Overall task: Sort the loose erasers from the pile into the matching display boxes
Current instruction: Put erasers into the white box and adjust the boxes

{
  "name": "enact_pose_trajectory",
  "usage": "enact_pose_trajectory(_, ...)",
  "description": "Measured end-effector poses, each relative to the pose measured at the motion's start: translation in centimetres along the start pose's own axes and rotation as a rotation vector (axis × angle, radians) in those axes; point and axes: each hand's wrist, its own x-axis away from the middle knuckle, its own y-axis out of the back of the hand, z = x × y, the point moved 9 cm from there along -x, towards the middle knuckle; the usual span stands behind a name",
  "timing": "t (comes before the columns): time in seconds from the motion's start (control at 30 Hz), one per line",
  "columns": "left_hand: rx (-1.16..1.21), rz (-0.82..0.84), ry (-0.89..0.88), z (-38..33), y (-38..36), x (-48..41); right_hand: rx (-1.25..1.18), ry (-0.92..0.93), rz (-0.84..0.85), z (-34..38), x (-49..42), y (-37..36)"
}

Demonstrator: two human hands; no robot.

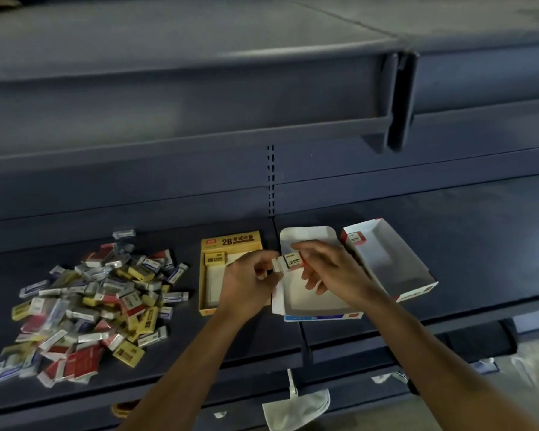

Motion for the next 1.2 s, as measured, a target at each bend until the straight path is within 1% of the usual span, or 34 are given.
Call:
enact_pose_trajectory(0.13,0.008,0.012,0.017,0.2,0.0,0.1,0.095,0.049,0.088,-0.5,0.2,-0.7)
enact_pose_trajectory(0.2,-0.005,0.031,0.01,0.0,-0.4,0.2,0.186,0.097,0.064,-0.3,0.1,-0.3)
enact_pose_trajectory(0.3,-0.034,0.041,-0.005,-0.6,-1.2,0.0,0.399,0.239,-0.035,0.6,0.0,1.1)
enact_pose_trajectory(0.37,-0.052,0.034,-0.014,-1.2,-1.9,-0.2,0.461,0.298,-0.07,0.9,-0.1,2.0)
enact_pose_trajectory(0.5,-0.068,0.015,-0.009,-2.6,-4.1,-1.1,0.545,0.349,-0.058,0.6,-0.4,3.9)
enact_pose_trajectory(0.63,-0.129,-0.001,0.001,-4.2,-6.3,-2.2,0.627,0.336,-0.084,0.4,-0.6,7.3)
enact_pose_trajectory(0.7,-0.098,-0.014,0.006,-4.8,-7.2,-2.5,0.647,0.309,-0.073,0.0,-0.7,9.1)
enact_pose_trajectory(0.8,-0.078,-0.031,0.006,-5.7,-8.6,-2.8,0.678,0.329,-0.112,-0.7,-1.1,11.6)
enact_pose_trajectory(0.93,-0.076,-0.054,-0.042,-7.3,-10.2,-2.6,0.734,0.277,-0.127,-2.9,-2.4,14.3)
enact_pose_trajectory(1.03,-0.077,-0.045,-0.059,-8.4,-11.1,-2.6,0.809,0.279,-0.152,-4.0,-3.4,15.9)
enact_pose_trajectory(1.2,-0.081,-0.035,-0.1,-9.2,-12.5,-2.5,0.984,0.26,-0.134,-4.9,-4.6,16.7)
